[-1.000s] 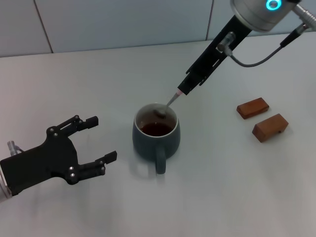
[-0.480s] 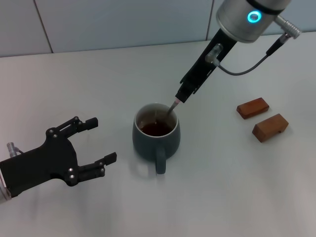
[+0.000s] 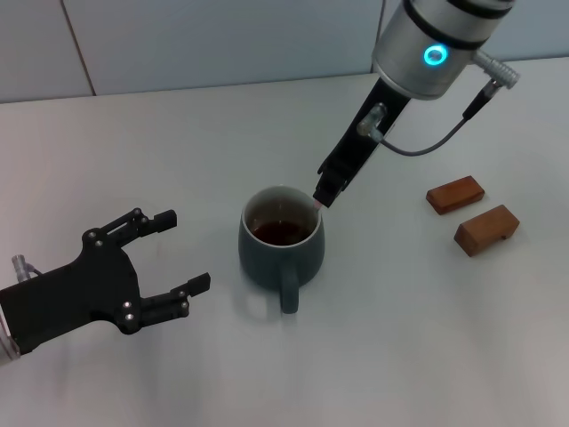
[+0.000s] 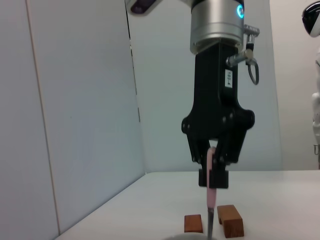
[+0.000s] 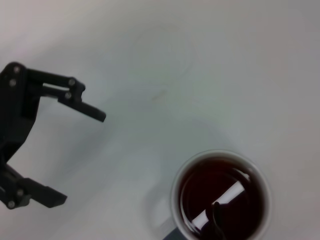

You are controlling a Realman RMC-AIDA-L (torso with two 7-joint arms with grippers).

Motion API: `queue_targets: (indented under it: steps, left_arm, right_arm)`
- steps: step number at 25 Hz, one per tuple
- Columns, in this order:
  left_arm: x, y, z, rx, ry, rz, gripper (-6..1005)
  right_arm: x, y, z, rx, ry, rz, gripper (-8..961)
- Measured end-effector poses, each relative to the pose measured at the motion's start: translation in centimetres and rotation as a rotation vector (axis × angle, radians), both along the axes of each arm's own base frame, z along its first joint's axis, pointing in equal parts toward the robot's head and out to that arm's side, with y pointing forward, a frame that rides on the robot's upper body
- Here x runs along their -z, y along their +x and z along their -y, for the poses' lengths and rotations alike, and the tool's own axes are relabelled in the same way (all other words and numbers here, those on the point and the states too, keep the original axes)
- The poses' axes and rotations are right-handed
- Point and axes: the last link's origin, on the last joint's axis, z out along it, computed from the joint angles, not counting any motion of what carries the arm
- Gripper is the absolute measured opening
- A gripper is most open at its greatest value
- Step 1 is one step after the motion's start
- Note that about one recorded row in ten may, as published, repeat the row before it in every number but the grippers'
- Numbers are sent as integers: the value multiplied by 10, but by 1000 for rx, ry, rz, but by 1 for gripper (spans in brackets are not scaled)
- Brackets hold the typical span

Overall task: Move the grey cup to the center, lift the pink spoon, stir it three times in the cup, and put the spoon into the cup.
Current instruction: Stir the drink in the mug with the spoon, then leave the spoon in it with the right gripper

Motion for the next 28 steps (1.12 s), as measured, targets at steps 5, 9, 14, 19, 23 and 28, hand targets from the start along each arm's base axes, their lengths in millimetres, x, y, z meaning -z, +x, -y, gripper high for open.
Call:
queue_targets:
  steps: [5,9,14,19,23,28]
  left_arm:
    - [0,1,1,1,0,5,863]
    - [1,1,2,0,-2,10,863]
    - [1,1,3,1,-5,15,863]
    - [1,1,2,1,-4,14,863]
    - [1,0,3,1,-6,11,863]
    - [1,0,3,1,-9,10,863]
  right_arm:
    - [11,-1,-2,-8,-30,-5,193]
    - [17,-4,-5,-30,-37,-19,197]
    - [20,-3,-10,-51,-28,-21,202]
    - [16,2,-13,-39,-2,8,208]
    - [12,8,-12,-14,0,37,212]
    - [17,-2,-5,-7,-52,-35,217]
